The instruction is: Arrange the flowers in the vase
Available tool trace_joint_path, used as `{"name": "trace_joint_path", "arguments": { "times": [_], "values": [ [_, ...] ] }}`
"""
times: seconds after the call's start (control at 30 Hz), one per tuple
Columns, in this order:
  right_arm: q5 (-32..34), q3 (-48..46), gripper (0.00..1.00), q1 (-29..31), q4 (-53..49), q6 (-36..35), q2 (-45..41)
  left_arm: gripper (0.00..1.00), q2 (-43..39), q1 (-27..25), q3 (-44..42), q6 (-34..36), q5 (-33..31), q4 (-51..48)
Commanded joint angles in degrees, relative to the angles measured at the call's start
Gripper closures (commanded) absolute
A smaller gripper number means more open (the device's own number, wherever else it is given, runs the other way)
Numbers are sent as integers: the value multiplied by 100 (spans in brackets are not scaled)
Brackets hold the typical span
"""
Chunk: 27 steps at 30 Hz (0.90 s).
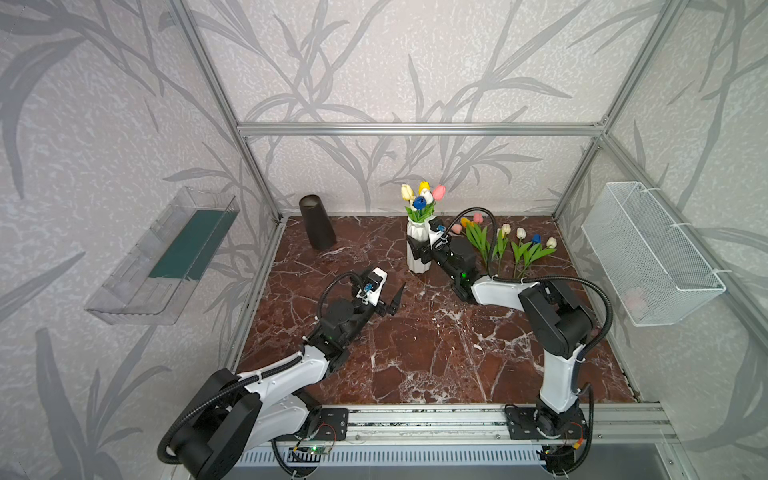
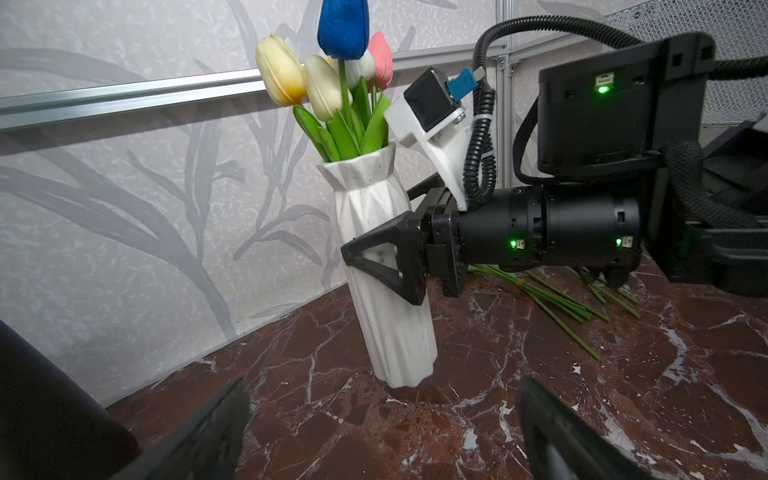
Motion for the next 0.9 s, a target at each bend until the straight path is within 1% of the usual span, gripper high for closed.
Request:
{"name": "trace_joint_path", "arguments": {
  "times": [0.0,0.1,0.2,0.3,0.37,0.6,0.7,0.77,0.87],
  "values": [
    [212,262,75,46,868,-82,-58,0,-60,23,-101,131,-106,185],
    [534,255,74,201,838,-400,58,0,89,25,-109,166,-128,408],
    [577,104,73,215,1251,-299,216,0,238,25,-90,184,-92,525],
    [643,33,73,308,1328,-348,261,0,372,25,-80,194,-58,665],
    [827,-54,72,411,1402,-438,231,0,421,25,-72,176,-40,708],
    [1441,-448,71,703,1346,-269,-137,0,494,25,-55,176,-4,794],
    [1592,-665,71,747,1346,-1,-365,0,484,25,-62,176,32,788],
    [1660,-783,71,814,1325,51,-521,1,462,25,-62,176,47,779],
    [1855,-830,67,902,1202,7,-676,1,424,25,-49,179,73,751]
  ]
}}
